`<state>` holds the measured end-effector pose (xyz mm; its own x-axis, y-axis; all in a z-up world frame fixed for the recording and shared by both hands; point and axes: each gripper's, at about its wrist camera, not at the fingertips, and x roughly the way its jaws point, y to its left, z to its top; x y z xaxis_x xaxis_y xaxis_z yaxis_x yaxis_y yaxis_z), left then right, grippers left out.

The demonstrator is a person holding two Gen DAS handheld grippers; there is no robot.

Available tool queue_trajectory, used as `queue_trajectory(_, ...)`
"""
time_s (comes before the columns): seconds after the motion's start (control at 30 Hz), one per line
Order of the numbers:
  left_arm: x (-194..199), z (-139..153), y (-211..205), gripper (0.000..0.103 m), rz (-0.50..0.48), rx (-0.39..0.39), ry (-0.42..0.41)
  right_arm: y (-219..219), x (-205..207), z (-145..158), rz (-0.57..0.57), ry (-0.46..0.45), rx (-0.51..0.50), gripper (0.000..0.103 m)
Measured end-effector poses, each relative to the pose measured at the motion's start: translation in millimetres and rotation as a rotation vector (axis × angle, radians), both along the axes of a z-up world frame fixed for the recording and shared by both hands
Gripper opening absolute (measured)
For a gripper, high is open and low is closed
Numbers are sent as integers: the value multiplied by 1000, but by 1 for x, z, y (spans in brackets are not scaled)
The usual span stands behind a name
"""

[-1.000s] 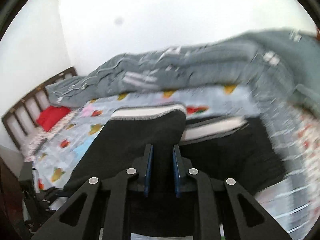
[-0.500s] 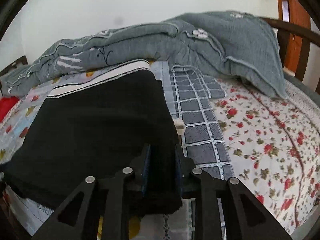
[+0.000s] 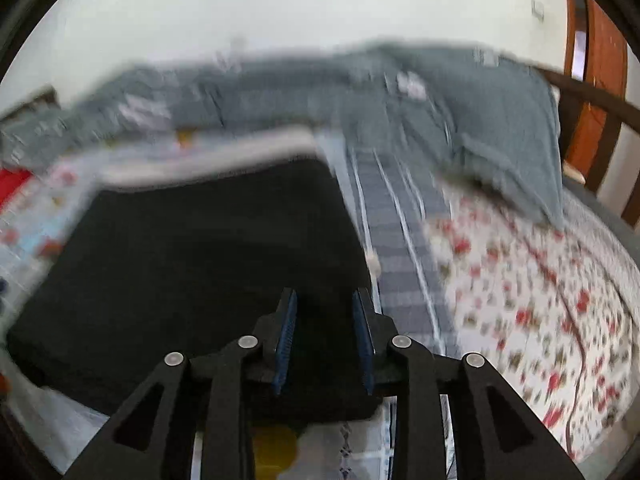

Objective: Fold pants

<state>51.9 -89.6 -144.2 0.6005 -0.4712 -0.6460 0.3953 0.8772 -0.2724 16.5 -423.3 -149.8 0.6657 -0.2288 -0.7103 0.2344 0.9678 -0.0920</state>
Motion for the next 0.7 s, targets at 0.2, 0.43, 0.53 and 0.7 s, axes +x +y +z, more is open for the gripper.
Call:
queue_trajectory(0.2, 9, -28, -12, 78, -5, 47, 86, -3, -9, 3, 25, -3, 0, 33)
queue_trajectory(0.43, 38, -23, -1, 77, 12, -64, 149, -29, 8, 17, -12, -22, 82, 43)
queue_trajectory(0.53, 59, -28, 1, 75, 26, -133, 208, -35, 20, 14, -6, -17, 130, 48)
queue_trajectory(0.7, 87, -35, -7, 49, 36, -163, 259, -52, 35, 3, -9, -5, 283, 50)
